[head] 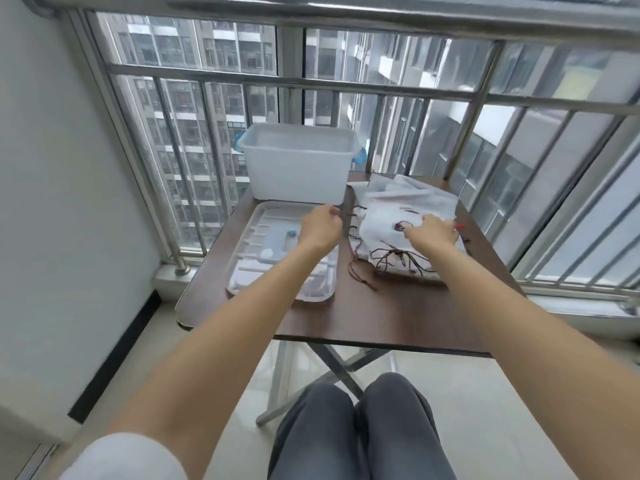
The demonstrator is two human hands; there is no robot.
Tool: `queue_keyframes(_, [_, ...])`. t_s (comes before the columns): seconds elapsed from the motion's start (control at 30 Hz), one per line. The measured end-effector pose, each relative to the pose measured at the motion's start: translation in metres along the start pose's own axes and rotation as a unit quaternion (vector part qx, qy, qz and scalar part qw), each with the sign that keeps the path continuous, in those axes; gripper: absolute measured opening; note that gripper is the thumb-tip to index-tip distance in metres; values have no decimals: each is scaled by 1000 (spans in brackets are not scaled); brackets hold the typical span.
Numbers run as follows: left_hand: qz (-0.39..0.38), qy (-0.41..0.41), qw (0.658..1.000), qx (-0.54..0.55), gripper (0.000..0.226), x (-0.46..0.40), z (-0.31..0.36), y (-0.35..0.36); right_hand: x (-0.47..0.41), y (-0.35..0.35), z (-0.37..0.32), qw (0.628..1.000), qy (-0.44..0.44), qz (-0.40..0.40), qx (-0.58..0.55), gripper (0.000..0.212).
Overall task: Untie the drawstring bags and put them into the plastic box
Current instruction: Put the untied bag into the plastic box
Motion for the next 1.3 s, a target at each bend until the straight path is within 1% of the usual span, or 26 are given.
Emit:
queue_keyframes(0.07, [-56, -3, 998, 0, 37, -10, 18, 32, -9, 2, 25, 997, 57, -57, 12, 54])
queue_keyframes(0.13, [-114, -30, 993, 17, 31, -14, 24, 62, -20, 7, 40, 990, 78, -99, -59, 57])
queue_keyframes(0.17, [-130, -45, 990, 29, 23, -15, 26, 74, -25, 9, 47, 982, 94, -117, -117, 59])
queue_keyframes(0.2, [-127, -56, 989, 46, 14, -18, 26, 80, -29, 9, 52, 973, 102, -125, -165, 60])
queue_keyframes(0.23, [-113, -64, 989, 65, 14, -21, 28, 82, -34, 5, 54, 968, 98, -123, -194, 60])
queue_keyframes(0.33, [-105, -77, 989, 77, 32, -30, 28, 86, -45, -21, 45, 969, 45, -89, -226, 60])
queue_keyframes(0.4, [-122, -58, 991, 4, 33, -38, 30, 86, -47, -36, 30, 965, 3, -89, -247, 64])
queue_keyframes(0.47, [-99, -38, 993, -46, 40, -51, 33, 79, -40, -47, 5, 962, -53, -117, -241, 73])
queue_keyframes(0.5, [-78, -21, 996, -28, 37, -54, 43, 74, -35, -51, -10, 960, -87, -138, -229, 77])
queue_keyframes(0.57, [-52, 19, 998, 11, 19, -60, 65, 66, -23, -59, -38, 950, -158, -172, -206, 86])
queue_keyframes(0.6, [-49, 31, 998, 22, 23, -64, 72, 64, -16, -63, -50, 944, -187, -185, -197, 89])
queue_keyframes(0.63, [-66, 35, 996, 38, 30, -64, 79, 64, -11, -67, -60, 938, -210, -194, -195, 91])
queue_keyframes(0.67, [-104, 17, 992, 72, 41, -67, 78, 69, -8, -71, -68, 934, -227, -197, -195, 91])
queue_keyframes(0.7, [-170, -26, 978, 119, 58, -64, 72, 80, -7, -74, -74, 930, -237, -198, -200, 91])
queue_keyframes(0.77, [-297, -100, 929, 196, 83, -55, 59, 99, -9, -80, -85, 918, -251, -203, -231, 91])
queue_keyframes(0.8, [-327, -115, 910, 227, 84, -52, 55, 102, -12, -80, -88, 910, -248, -210, -257, 91])
queue_keyframes(0.83, [-332, -117, 901, 255, 75, -51, 57, 101, -15, -82, -91, 902, -241, -216, -287, 93])
queue_keyframes(0.9, [-316, -118, 881, 332, 62, -51, 59, 93, -27, -81, -94, 887, -224, -220, -338, 96])
queue_keyframes(0.97, [-284, -90, 864, 406, 48, -56, 63, 77, -38, -77, -91, 897, -204, -204, -336, 92])
queue_keyframes(1.03, [-238, -72, 857, 451, 32, -66, 64, 54, -44, -65, -82, 925, -161, -207, -275, 74])
queue_keyframes(1.07, [-205, -71, 859, 463, 27, -74, 61, 39, -42, -53, -76, 931, -132, -243, -238, 61])
queue_keyframes(1.1, [-170, -70, 862, 471, 26, -85, 57, 25, -35, -40, -71, 927, -107, -290, -213, 46])
queue_keyframes(1.13, [-135, -66, 865, 479, 28, -94, 54, 11, -25, -30, -71, 914, -91, -330, -218, 31])
queue_keyframes(1.17, [-101, -62, 868, 483, 32, -103, 51, -3, -20, -26, -75, 896, -86, -354, -253, 23])
queue_keyframes(1.23, [-29, -59, 880, 470, 31, -119, 42, -33, -27, -28, -92, 876, -101, -334, -334, 28])
queue_keyframes(1.3, [-4, -71, 897, 436, 22, -130, 32, -54, -45, -32, -109, 879, -99, -268, -381, 35])
Point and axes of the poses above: each hand's wrist, its own x-axis away from the middle knuckle, its own y-axis out of the palm, z = x × y, the point moved 10 cm from there along -x, towards the middle knuckle, and after that the axes turned 7 degrees about y, right-handed, at the moved point
